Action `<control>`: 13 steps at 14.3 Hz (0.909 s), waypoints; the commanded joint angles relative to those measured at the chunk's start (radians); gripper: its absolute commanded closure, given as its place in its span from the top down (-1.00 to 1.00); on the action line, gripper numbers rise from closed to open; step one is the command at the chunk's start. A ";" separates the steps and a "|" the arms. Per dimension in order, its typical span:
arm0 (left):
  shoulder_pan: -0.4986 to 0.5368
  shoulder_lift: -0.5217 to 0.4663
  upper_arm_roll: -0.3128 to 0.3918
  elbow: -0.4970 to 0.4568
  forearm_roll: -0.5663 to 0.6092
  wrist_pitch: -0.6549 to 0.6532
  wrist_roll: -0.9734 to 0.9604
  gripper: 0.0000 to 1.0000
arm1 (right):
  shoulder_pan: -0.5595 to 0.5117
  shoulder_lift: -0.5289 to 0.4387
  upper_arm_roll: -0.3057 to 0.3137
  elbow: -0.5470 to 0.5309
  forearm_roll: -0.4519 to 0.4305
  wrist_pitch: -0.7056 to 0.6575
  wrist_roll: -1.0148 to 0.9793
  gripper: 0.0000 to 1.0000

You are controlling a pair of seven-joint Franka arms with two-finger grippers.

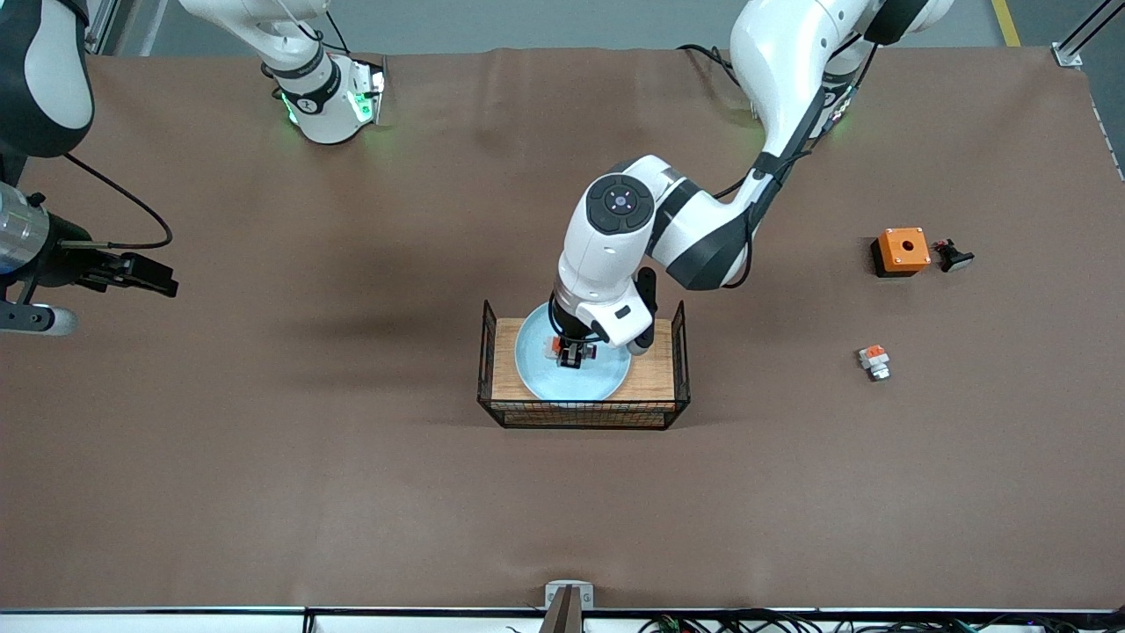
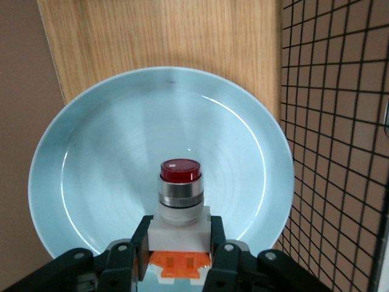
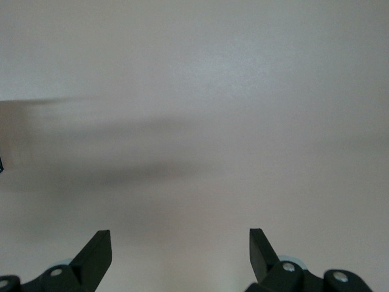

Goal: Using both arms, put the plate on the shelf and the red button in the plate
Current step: 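Lower the red button onto the plate and open the left gripper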

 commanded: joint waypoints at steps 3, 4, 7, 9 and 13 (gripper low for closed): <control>-0.002 0.030 0.007 0.027 -0.014 0.016 -0.009 -0.56 | -0.013 -0.017 0.011 0.109 -0.003 -0.100 -0.007 1.00; -0.002 0.030 0.007 0.027 -0.014 0.016 -0.009 -0.53 | -0.013 -0.017 0.011 0.130 0.001 -0.134 -0.008 1.00; 0.005 0.027 0.005 0.027 -0.014 0.016 0.001 0.21 | -0.011 -0.017 0.010 0.166 0.003 -0.175 -0.008 1.00; 0.007 0.017 0.005 0.027 -0.014 0.013 0.004 1.00 | -0.005 -0.034 0.017 0.168 0.001 -0.240 0.004 1.00; 0.022 -0.052 0.005 0.025 -0.012 -0.039 0.004 1.00 | -0.004 -0.061 0.016 0.154 0.004 -0.294 0.007 1.00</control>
